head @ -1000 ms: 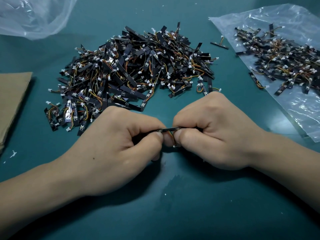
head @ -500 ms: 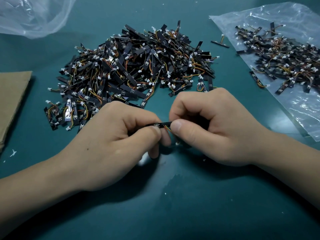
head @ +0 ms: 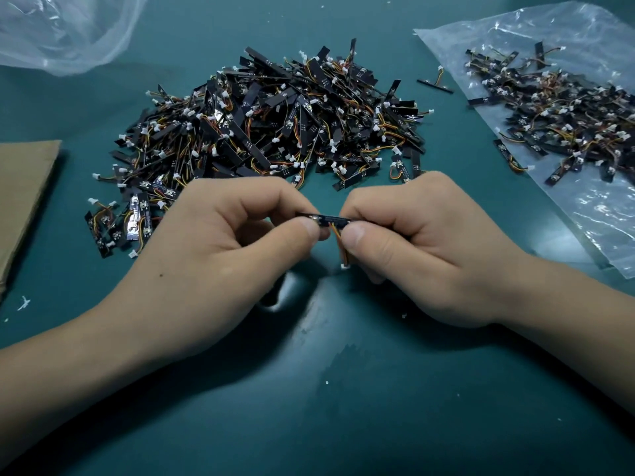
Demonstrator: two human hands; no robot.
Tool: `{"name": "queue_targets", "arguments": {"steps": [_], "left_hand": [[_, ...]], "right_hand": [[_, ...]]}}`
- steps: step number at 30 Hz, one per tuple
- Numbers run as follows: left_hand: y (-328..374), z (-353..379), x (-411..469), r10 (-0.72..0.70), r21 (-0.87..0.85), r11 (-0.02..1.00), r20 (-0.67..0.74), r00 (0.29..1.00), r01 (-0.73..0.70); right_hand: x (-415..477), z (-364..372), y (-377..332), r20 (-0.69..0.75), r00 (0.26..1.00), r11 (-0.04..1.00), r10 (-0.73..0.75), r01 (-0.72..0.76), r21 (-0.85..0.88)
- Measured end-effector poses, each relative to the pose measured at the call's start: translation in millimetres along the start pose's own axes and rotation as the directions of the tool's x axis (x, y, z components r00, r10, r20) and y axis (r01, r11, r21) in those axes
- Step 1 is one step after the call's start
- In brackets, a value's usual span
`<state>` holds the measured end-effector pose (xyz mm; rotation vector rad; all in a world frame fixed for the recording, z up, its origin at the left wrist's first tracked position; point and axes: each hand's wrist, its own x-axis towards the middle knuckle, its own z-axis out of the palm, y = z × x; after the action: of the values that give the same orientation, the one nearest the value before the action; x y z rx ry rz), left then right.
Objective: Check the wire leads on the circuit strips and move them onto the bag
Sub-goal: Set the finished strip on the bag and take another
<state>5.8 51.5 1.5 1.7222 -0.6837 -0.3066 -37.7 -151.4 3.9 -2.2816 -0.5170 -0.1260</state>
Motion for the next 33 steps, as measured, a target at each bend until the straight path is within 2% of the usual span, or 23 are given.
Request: {"name": "queue_targets", "arguments": {"steps": [21, 24, 27, 31, 33], "left_hand": [[6.9, 1.7, -5.0, 0.04, 0.066, 0.997, 0.026, 0.999, -0.042], [4.8, 0.7, -3.1, 0.023, 0.062, 0.998, -0.008, 1.0, -0.023], [1.8, -1.9, 0.4, -0.033, 0.039, 0.999, -0.055, 0.998, 0.035], [-1.0, -4.3, 1.1, -0.056, 0.042, 0.997, -0.017, 0.998, 0.057], [-2.3, -4.7, -0.4, -0.023, 0.069, 0.997, 0.018, 1.0, 0.022]], "right_hand": [[-1.9, -2.2, 5.1, 0.039, 0.999, 1.0, -0.021, 0.021, -0.013], [-2.0, -1.3, 3.6, 0.046, 0.997, 0.998, -0.056, 0.057, -0.007], [-4.4, 0.2, 2.4, -0.05, 0.991, 0.992, -0.121, 0.122, 0.029], [-1.8, 3.5, 6.5, -0.206, 0.959, 0.976, -0.194, 0.168, -0.138], [-0.7, 3.9, 7.5, -0.245, 0.948, 0.975, -0.203, 0.173, -0.138]]}}
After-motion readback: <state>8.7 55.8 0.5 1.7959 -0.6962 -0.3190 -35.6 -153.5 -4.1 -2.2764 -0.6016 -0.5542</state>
